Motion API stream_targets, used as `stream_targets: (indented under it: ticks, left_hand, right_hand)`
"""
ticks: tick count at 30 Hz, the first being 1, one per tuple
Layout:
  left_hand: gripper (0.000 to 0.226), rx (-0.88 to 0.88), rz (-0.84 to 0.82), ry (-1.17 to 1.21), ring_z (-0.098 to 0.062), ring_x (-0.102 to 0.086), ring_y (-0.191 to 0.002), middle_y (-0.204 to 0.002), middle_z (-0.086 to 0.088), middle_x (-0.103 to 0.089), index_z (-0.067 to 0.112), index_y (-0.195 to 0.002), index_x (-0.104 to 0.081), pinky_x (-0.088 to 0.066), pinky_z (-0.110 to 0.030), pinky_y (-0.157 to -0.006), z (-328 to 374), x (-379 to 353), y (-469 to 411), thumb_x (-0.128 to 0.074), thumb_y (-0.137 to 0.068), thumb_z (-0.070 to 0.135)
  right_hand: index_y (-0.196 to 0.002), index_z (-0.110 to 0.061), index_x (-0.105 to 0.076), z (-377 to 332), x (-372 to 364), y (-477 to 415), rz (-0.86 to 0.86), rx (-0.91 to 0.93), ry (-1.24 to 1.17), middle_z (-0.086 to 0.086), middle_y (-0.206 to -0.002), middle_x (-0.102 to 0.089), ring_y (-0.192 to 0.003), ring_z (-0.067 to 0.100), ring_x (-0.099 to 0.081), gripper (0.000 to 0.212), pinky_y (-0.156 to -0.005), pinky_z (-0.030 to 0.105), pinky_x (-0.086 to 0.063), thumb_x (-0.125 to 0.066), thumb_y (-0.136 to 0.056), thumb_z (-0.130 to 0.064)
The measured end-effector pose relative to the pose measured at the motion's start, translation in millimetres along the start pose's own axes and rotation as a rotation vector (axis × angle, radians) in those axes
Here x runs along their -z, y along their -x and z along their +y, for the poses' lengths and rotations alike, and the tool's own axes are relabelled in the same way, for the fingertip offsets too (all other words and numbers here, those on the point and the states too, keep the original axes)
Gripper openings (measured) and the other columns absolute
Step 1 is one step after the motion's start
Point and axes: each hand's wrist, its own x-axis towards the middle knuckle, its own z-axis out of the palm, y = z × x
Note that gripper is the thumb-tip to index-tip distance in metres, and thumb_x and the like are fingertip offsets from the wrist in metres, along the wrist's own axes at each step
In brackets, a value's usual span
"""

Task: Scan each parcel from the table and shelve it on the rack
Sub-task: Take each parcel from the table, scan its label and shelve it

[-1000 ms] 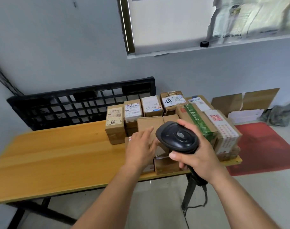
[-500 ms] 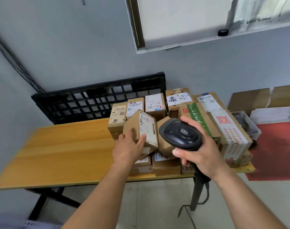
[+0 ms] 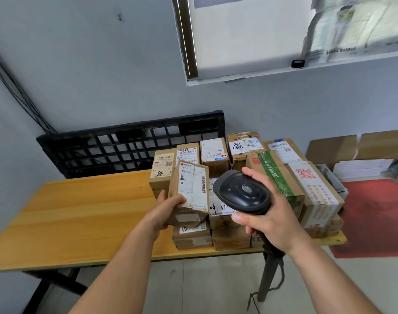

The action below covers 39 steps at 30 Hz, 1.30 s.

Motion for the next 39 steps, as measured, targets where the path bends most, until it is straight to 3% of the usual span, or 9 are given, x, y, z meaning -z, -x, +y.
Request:
stream_targets:
  ticks: [2,5,7,12,14,19,29,33,39]
  left_hand:
    - [0.104,-0.01,-0.078,-0.046,-0.02,-0.061,-0.103,-0.125,-0.003,-0.057,0.037,-0.153,-0.006,-0.044,-0.037,-0.084,-1,7,1,-0.074,-0.073,0.04]
    - [0.126,-0.004,-0.174,-0.074,-0.021,-0.064,-0.105,-0.128,-0.002,-0.058,0.041,-0.152,-0.003,-0.045,-0.041,-0.098,-5,18,4,-0.08,-0.052,0.037]
    - [0.127,-0.044,-0.192,-0.05,-0.023,-0.064,-0.105,-0.127,-0.002,-0.058,0.042,-0.152,-0.003,-0.048,-0.038,-0.093,-13,24,5,-0.083,-0.053,0.03]
    - [0.126,-0.236,-0.01,0.113,-0.021,-0.065,-0.102,-0.124,-0.009,-0.061,0.041,-0.152,-0.004,-0.053,-0.024,-0.075,-30,34,5,-0.089,-0.062,0.015]
    - [0.132,-0.304,0.091,0.094,-0.023,-0.059,-0.109,-0.132,-0.01,-0.054,0.046,-0.15,-0.005,-0.054,-0.02,-0.07,-31,42,2,-0.094,-0.053,0.028]
    - [0.146,-0.366,0.246,0.032,-0.026,-0.047,-0.124,-0.139,-0.007,-0.045,0.061,-0.141,-0.002,-0.044,-0.054,-0.103,-37,67,-5,-0.09,-0.024,0.066]
    - [0.143,-0.425,0.272,0.032,-0.027,-0.044,-0.13,-0.144,-0.007,-0.041,0.065,-0.137,-0.001,-0.044,-0.056,-0.103,-47,107,-14,-0.092,-0.027,0.065]
    - [0.143,-0.43,0.266,0.033,-0.027,-0.042,-0.131,-0.145,-0.007,-0.04,0.065,-0.138,-0.002,-0.043,-0.057,-0.103,-51,120,-15,-0.092,-0.026,0.065]
    - [0.141,-0.443,0.256,0.036,-0.028,-0.04,-0.133,-0.145,-0.007,-0.04,0.068,-0.135,-0.004,-0.044,-0.058,-0.102,-59,140,-21,-0.093,-0.027,0.064]
  right_hand:
    - [-0.129,-0.051,-0.05,-2,-4,0,-0.004,0.002,0.014,0.001,-0.124,-0.06,-0.053,0.025,-0.064,0.082,-0.056,0.044,-0.059,-0.087,-0.067,-0.013]
    - [-0.131,-0.045,-0.048,-5,-11,-1,0.001,0.006,0.026,0.003,-0.122,-0.061,-0.052,0.02,-0.064,0.084,-0.054,0.04,-0.058,-0.085,-0.07,-0.001]
    - [-0.131,-0.045,-0.049,-5,-17,-3,0.001,0.01,0.033,-0.005,-0.116,-0.064,-0.051,0.024,-0.063,0.084,-0.053,0.042,-0.058,-0.084,-0.07,0.0]
    - [-0.135,-0.042,-0.048,-10,-35,-11,-0.036,0.035,-0.029,0.001,-0.107,-0.07,-0.048,0.031,-0.059,0.082,-0.05,0.043,-0.054,-0.085,-0.071,-0.006]
    - [-0.137,-0.04,-0.047,-19,-45,-15,-0.063,0.05,-0.071,0.008,-0.099,-0.072,-0.048,0.031,-0.059,0.082,-0.051,0.044,-0.054,-0.083,-0.07,-0.008]
    - [-0.137,-0.037,-0.046,-40,-71,-20,-0.145,0.06,-0.195,0.015,-0.076,-0.069,-0.047,0.03,-0.058,0.082,-0.053,0.045,-0.049,-0.082,-0.067,-0.014]
    - [-0.136,-0.033,-0.044,-48,-107,-23,-0.189,0.036,-0.162,0.01,-0.07,-0.069,-0.046,0.028,-0.056,0.078,-0.052,0.04,-0.051,-0.077,-0.07,-0.007]
    - [-0.136,-0.035,-0.046,-51,-122,-23,-0.172,0.023,-0.14,0.021,-0.064,-0.063,-0.045,0.031,-0.055,0.079,-0.051,0.044,-0.049,-0.08,-0.069,-0.012]
    - [-0.14,-0.027,-0.041,-53,-146,-19,-0.148,0.009,-0.091,0.005,-0.073,-0.071,-0.045,0.029,-0.056,0.081,-0.053,0.045,-0.051,-0.077,-0.07,-0.007]
